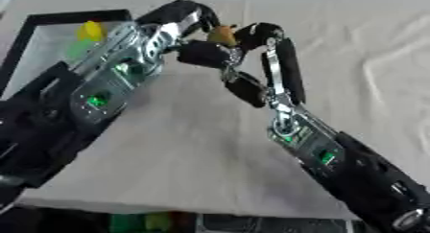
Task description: Pick up the objects with one hand, pass them to the other hand, and then place them into the box on the other side of the table.
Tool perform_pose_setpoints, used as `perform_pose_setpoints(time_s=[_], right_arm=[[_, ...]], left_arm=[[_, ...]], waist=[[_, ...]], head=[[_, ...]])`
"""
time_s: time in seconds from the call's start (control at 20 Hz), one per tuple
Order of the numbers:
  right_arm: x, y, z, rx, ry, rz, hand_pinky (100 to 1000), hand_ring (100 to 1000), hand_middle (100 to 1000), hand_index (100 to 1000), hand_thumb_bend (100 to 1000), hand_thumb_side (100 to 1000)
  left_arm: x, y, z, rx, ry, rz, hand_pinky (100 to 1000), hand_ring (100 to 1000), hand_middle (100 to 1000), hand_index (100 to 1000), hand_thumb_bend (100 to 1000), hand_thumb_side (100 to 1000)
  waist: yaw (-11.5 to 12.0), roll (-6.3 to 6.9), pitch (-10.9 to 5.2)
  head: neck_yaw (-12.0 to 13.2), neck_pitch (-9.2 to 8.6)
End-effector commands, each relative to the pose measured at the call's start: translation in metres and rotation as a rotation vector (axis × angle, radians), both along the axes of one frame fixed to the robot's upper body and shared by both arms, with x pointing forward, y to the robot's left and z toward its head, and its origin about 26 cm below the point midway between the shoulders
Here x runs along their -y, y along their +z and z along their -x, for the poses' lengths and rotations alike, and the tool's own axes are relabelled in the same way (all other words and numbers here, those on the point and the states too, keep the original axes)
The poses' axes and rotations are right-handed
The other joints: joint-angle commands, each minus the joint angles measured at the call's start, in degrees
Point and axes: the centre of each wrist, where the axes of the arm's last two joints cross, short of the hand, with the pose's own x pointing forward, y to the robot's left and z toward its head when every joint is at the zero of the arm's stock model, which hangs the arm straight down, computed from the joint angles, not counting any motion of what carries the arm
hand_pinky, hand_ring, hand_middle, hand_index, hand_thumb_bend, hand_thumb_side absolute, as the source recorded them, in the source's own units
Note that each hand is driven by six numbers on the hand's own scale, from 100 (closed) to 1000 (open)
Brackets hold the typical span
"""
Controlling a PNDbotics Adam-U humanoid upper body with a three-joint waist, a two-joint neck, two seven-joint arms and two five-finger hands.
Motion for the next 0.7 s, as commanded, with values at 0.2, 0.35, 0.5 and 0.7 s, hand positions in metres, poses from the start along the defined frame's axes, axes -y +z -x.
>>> perform_pose_setpoints(time_s=[0.2, 0.35, 0.5, 0.7], right_arm=[[0.0, -0.001, -0.003, 0.058, 0.001, 0.032, 552, 540, 389, 479, 100, 100], [0.001, -0.004, -0.005, 0.06, -0.008, 0.037, 552, 541, 389, 479, 100, 100], [0.002, -0.006, -0.007, 0.068, -0.022, 0.045, 554, 542, 390, 480, 100, 100], [0.003, -0.007, -0.007, 0.08, -0.027, 0.052, 555, 543, 391, 480, 100, 100]], left_arm=[[0.0, 0.003, -0.003, -0.089, 0.058, -0.008, 846, 859, 751, 835, 333, 617], [0.0, 0.002, -0.004, -0.092, 0.06, -0.012, 846, 859, 750, 834, 326, 594], [-0.001, 0.001, -0.004, -0.099, 0.058, -0.019, 847, 860, 752, 835, 338, 602], [-0.001, 0.0, -0.004, -0.114, 0.046, -0.031, 850, 863, 755, 838, 348, 603]], waist=[[0.17, 0.01, -0.79], [0.16, 0.02, -0.76], [0.17, 0.05, -0.71], [0.2, 0.05, -0.71]], head=[[0.26, -0.32], [0.28, -0.3], [0.37, -0.28], [0.41, -0.23]])
